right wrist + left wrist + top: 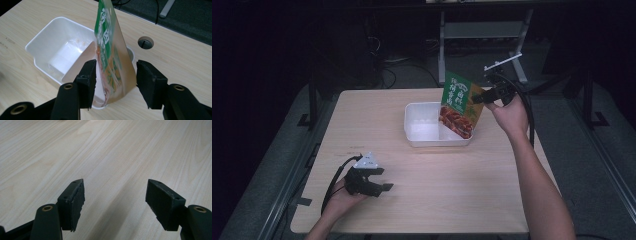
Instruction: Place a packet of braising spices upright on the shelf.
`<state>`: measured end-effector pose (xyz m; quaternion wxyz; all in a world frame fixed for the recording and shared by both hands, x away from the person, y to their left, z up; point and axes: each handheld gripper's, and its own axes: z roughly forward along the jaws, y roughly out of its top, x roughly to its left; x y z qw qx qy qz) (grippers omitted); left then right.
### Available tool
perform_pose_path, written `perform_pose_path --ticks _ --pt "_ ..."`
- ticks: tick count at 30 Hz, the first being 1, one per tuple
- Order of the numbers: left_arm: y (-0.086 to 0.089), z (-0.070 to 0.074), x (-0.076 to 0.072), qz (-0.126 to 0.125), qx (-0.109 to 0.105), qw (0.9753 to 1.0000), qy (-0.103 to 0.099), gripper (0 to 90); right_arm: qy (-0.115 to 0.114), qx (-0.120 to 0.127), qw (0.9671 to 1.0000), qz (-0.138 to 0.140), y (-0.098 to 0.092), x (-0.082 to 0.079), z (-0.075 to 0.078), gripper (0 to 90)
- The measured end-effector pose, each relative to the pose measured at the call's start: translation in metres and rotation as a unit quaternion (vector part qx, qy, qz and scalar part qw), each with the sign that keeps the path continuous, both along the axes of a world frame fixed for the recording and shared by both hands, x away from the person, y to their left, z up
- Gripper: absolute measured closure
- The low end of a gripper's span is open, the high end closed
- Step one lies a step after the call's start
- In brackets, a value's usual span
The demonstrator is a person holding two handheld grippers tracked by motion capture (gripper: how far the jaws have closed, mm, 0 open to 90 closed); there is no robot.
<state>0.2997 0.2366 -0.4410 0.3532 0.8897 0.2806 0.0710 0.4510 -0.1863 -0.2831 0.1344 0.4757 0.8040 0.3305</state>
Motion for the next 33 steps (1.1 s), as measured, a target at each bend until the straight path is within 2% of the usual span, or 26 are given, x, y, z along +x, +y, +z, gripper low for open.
perform_pose_path --ticks 6,19,33 --pt "0.000 0.000 0.000 0.000 0.001 1.0000 0.000 31.3 0.010 0.003 0.9999 0.001 -0.010 -0.006 -0.005 48.6" --pt "0.000 0.000 0.000 0.005 0.001 1.0000 0.000 30.6 0.007 0.025 0.9995 0.016 -0.024 -0.030 -0.008 47.7" --pt "0.000 0.000 0.000 0.005 0.005 1.0000 0.001 30.0 0.025 0.043 0.9985 0.024 -0.039 -0.053 -0.027 46.3"
